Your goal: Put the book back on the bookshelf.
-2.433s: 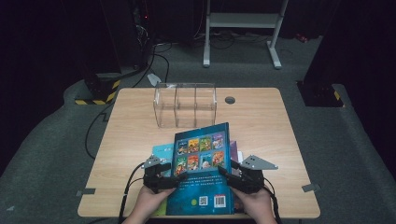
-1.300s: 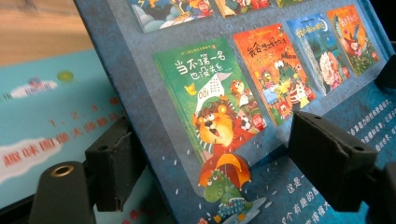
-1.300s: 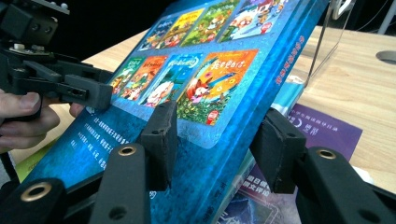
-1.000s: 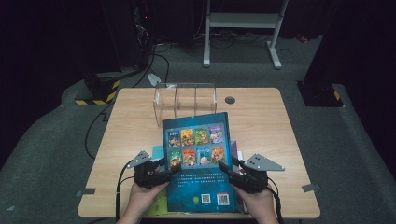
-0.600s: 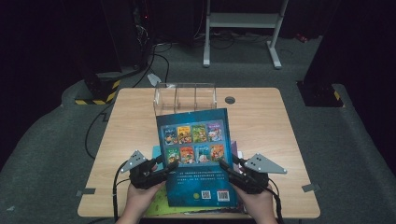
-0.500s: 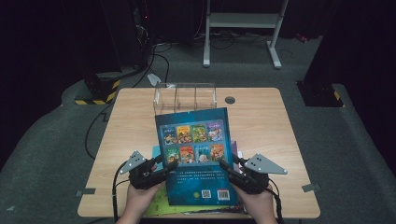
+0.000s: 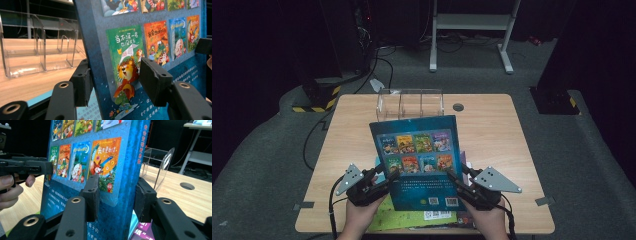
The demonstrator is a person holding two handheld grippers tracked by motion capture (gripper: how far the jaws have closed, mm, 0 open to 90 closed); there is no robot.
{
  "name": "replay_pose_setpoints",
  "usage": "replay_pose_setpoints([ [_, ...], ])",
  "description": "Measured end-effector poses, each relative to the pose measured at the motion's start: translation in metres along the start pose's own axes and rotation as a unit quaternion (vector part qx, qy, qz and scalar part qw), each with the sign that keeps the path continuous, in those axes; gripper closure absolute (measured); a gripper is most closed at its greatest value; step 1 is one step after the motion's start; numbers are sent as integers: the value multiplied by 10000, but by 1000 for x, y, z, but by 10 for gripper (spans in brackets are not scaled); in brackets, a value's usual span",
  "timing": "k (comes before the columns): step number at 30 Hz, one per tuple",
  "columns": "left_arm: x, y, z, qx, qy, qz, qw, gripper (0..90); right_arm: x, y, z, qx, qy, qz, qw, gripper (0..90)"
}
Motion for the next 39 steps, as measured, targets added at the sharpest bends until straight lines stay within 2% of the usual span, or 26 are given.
replay_pose_setpoints([
  [3, 1, 2, -1, -31, 23, -71, 10000, 467, 1, 3, 1, 3, -14, -79, 10000, 617],
  [8, 4, 7, -4, -204, 135, -235, 9994, 479, 5, 8, 3, 105, -119, -237, 9996, 623],
  [15, 5, 9, -6, -294, 173, -313, 9989, 486, 9, 14, 7, 280, -229, -403, 9985, 622],
  [19, 5, 10, -7, -302, 167, -337, 9988, 489, 10, 15, 7, 297, -270, -473, 9981, 619],
  [22, 3, 11, -6, -391, 207, -341, 9984, 490, 9, 16, 5, 331, -310, -529, 9976, 616],
  [27, -3, 15, -3, -551, 255, -341, 9976, 490, 3, 16, -1, 355, -350, -543, 9973, 612],
  [29, -10, 22, 1, -704, 286, -395, 9963, 490, -1, 18, -6, 405, -335, -587, 9969, 612],
  [31, -13, 24, 4, -751, 311, -390, 9959, 491, -4, 19, -9, 394, -312, -579, 9971, 611],
  [32, -21, 26, 9, -713, 310, -330, 9964, 490, -10, 21, -15, 408, -337, -592, 9968, 611],
  [33, -21, 26, 9, -713, 310, -330, 9964, 490, -14, 21, -18, 417, -352, -573, 9969, 608],
  [39, -38, 35, 23, -761, 250, -383, 9961, 489, -27, 27, -29, 406, -480, -628, 9960, 602],
])
Point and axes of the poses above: each handheld gripper's, and its own axes: x roughly backward along the jaws, y roughly out of its top, z roughly to its left, the point moved 9 cm from there along -x, roughly forward along the jaws, and after that the axes turned 3 degrees about -y, right-handed, at the moved point
